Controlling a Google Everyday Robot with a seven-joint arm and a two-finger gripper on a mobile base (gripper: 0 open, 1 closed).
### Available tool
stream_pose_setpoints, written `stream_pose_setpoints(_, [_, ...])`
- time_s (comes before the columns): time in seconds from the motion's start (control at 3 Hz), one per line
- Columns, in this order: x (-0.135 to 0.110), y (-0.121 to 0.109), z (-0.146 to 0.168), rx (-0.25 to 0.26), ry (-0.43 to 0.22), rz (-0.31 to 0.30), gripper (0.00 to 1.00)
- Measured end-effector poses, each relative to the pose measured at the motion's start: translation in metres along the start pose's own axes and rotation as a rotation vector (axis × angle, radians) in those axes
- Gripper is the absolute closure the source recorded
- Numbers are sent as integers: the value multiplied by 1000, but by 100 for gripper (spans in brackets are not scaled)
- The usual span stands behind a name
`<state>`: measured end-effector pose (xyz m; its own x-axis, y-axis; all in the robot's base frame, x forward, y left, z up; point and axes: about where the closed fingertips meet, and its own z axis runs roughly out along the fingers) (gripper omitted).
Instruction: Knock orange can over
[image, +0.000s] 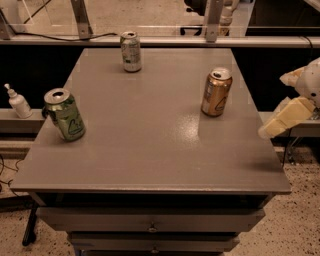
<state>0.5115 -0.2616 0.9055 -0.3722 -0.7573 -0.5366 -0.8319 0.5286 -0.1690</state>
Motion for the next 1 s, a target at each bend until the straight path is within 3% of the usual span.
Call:
stream_pose_setpoints(0.33, [4, -20, 22, -4, -141, 83, 0])
stream_pose_setpoints(0.67, [-11, -27, 50, -52, -312, 137, 0])
stream_pose_setpoints(1.0, [-39, -26, 67, -110, -446, 141, 0])
